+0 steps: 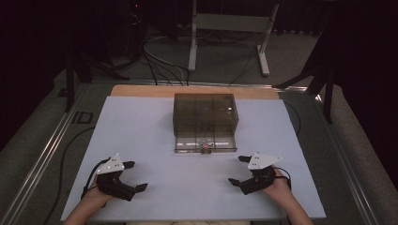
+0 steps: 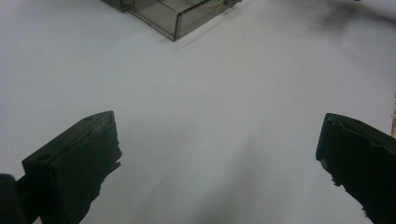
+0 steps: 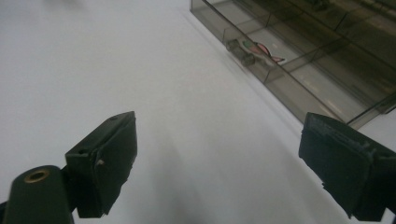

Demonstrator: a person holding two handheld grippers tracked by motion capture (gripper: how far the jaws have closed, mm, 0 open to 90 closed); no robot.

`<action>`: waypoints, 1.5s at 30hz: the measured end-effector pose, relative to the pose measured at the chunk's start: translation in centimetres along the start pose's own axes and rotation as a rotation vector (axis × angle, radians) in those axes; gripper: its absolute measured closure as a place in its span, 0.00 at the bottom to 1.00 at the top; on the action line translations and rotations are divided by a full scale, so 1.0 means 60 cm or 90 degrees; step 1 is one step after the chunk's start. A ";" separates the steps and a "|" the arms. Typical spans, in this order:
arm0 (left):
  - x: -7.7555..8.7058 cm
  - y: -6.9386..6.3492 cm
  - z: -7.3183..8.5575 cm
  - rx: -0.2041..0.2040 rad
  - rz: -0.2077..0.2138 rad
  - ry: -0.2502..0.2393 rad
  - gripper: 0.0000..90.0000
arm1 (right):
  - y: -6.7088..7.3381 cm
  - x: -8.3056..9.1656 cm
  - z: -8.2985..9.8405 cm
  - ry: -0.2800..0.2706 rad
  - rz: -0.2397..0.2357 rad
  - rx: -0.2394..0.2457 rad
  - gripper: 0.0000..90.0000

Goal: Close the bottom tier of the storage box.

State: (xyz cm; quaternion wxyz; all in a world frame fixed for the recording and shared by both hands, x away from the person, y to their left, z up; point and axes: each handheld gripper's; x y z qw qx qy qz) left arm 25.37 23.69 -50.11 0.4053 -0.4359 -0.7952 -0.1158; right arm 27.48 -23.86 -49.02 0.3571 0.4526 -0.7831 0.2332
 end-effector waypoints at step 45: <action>0.004 -0.009 -0.004 -0.013 0.009 -0.007 0.00 | 0.000 0.043 -0.112 -0.016 0.071 0.008 0.13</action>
Point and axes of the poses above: each handheld gripper's, and its own axes: x roughly backward along the jaws, z roughly out of its underside, y roughly to its left, and after that the axes turned 13 degrees about y, right-handed
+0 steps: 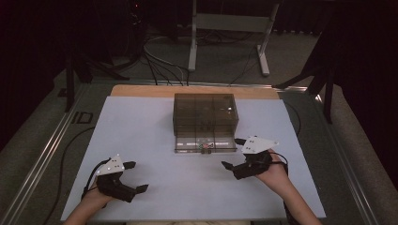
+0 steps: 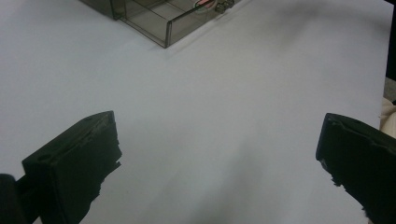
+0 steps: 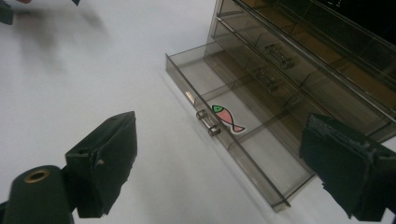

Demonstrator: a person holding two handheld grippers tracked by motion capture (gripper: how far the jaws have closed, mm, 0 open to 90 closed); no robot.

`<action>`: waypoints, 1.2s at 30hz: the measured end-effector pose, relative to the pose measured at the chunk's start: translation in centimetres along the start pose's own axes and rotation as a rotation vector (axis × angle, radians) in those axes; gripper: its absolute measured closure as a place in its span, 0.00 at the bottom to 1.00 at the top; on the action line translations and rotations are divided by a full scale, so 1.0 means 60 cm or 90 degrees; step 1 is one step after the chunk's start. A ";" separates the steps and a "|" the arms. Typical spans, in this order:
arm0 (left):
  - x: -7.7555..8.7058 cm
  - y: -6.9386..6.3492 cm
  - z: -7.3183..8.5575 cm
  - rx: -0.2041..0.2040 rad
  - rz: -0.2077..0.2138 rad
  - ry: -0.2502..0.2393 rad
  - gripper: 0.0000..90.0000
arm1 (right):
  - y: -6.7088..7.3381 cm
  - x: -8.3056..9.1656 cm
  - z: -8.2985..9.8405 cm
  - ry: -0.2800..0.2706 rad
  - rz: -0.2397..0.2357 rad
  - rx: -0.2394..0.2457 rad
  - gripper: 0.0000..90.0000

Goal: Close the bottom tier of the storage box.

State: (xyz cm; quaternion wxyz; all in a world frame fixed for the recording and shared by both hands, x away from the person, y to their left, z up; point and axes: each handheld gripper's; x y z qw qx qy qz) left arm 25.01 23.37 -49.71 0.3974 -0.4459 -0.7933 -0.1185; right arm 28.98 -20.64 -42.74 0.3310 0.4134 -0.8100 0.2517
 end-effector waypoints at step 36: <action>-0.001 -0.001 0.000 -0.003 -0.003 0.000 0.00 | 0.003 -0.079 -0.009 0.024 0.028 -0.080 0.13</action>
Point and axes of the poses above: each handheld gripper's, and its own axes: x roughly backward along the jaws, z roughly out of its underside, y roughly to its left, and after that the axes turned 13 degrees about y, right-handed
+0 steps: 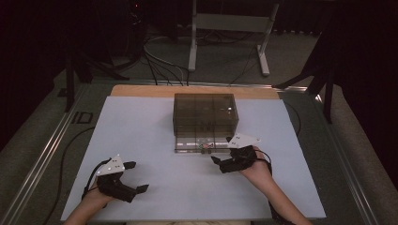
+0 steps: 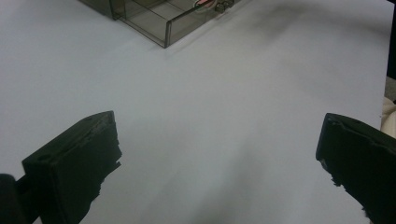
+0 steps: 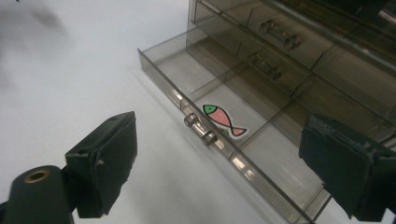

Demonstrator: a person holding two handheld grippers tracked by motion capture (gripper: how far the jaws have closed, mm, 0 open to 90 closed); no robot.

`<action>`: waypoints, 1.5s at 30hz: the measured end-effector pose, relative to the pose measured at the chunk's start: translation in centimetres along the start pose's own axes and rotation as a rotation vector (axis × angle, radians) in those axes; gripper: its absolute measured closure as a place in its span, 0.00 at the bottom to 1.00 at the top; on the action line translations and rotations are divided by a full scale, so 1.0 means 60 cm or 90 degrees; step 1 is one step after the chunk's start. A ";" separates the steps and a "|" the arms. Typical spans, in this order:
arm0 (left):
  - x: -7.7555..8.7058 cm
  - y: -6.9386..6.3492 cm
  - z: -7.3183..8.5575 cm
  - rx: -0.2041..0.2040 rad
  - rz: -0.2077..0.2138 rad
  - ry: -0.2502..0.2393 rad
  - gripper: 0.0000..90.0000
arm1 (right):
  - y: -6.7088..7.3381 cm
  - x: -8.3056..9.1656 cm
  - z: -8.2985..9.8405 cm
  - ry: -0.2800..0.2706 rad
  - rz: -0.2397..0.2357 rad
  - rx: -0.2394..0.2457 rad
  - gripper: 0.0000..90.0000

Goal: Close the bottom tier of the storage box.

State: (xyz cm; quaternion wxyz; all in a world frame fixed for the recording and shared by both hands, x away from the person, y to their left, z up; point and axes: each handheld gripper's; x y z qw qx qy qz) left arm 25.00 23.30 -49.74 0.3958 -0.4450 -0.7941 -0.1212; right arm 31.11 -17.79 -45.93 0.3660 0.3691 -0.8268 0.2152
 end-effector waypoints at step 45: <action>-0.003 -0.001 0.001 -0.006 -0.006 0.010 0.00 | 0.002 -0.054 0.041 0.065 -0.019 -0.052 0.43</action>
Point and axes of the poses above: each handheld gripper's, and its own axes: x roughly backward along the jaws, z roughly out of its underside, y roughly to its left, and after that the axes turned 13 degrees about y, right-handed
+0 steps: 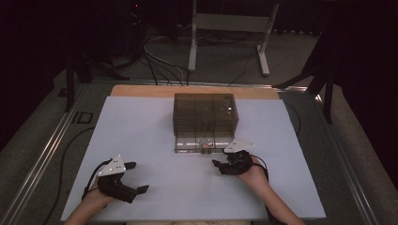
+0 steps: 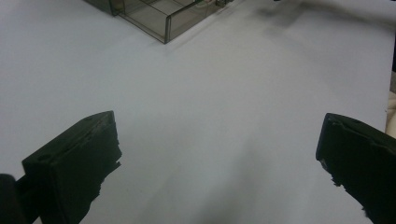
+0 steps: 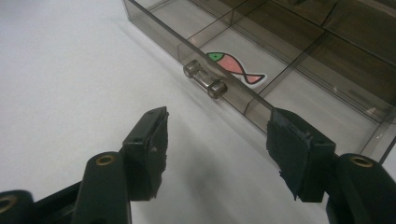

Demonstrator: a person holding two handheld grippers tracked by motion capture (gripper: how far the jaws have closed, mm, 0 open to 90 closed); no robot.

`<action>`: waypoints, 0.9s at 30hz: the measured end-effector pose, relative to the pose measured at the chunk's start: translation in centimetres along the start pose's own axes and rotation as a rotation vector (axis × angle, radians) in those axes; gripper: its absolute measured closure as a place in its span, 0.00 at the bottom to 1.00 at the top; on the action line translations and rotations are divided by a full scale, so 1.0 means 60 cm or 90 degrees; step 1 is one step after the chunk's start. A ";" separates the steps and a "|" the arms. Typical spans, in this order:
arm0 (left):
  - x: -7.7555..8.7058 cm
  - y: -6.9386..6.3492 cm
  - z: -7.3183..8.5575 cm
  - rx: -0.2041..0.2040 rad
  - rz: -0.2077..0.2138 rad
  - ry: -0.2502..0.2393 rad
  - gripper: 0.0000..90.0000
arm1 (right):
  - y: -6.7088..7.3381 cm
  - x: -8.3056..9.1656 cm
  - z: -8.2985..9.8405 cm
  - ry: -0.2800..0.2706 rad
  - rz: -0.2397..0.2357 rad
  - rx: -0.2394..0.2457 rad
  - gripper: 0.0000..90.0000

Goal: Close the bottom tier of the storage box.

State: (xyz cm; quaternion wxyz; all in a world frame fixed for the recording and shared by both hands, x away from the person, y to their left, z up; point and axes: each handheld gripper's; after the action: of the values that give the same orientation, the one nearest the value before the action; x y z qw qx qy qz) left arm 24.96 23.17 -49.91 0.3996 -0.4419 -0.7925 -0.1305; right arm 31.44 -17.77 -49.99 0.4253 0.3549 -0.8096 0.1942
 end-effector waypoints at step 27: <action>-0.001 0.000 0.000 0.000 0.000 0.004 0.00 | -0.003 -0.007 -0.003 0.034 0.035 -0.029 1.00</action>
State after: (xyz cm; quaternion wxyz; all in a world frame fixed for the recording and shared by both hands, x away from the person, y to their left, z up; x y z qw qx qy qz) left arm 24.96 23.12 -49.98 0.4017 -0.4413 -0.7915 -0.1320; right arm 31.86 -17.60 -50.21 0.4494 0.3174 -0.8115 0.1969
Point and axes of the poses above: each handheld gripper's, and its own axes: x roughly backward along the jaws, z roughly out of its underside, y roughly to its left, and after that the axes turned 13 degrees about y, right-handed
